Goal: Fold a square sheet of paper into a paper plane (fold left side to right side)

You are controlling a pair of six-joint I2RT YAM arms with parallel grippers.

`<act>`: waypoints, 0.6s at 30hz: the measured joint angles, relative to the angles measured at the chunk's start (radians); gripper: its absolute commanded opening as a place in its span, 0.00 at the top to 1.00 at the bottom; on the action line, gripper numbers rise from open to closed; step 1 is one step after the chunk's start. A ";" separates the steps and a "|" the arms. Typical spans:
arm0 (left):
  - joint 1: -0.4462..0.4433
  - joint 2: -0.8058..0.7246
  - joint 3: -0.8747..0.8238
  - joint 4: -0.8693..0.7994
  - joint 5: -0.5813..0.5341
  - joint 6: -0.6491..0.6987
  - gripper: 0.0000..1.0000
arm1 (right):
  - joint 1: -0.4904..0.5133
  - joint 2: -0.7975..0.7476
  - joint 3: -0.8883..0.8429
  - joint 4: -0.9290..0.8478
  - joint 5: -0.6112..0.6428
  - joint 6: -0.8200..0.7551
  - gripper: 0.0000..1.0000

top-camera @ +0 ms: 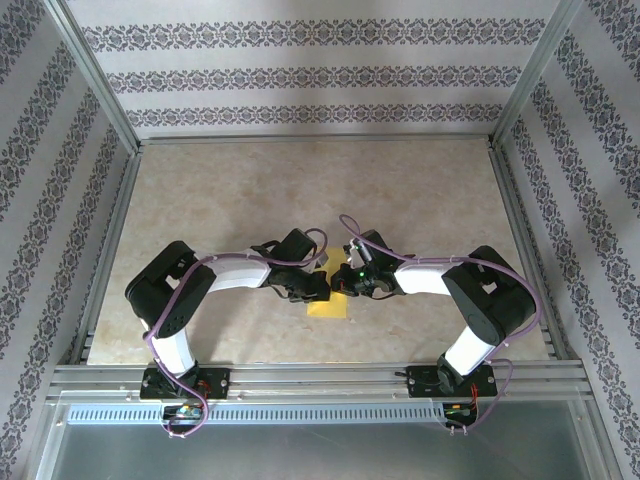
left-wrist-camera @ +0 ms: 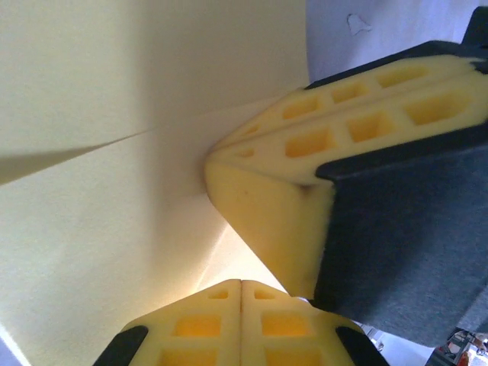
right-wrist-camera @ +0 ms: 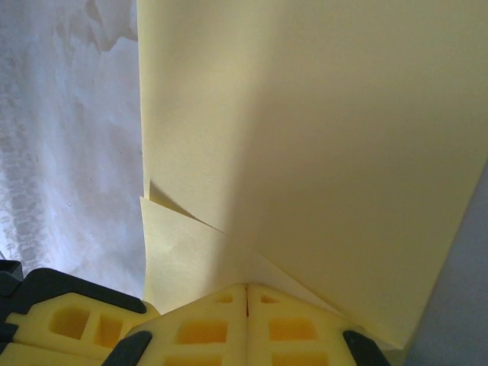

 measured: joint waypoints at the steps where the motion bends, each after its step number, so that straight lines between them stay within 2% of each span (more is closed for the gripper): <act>1: 0.000 0.002 0.001 0.002 0.000 0.000 0.95 | -0.002 0.000 0.000 0.000 -0.002 0.000 1.00; 18: 0.005 0.023 -0.030 0.049 -0.004 0.023 0.95 | -0.008 0.002 0.000 0.000 -0.006 0.000 1.00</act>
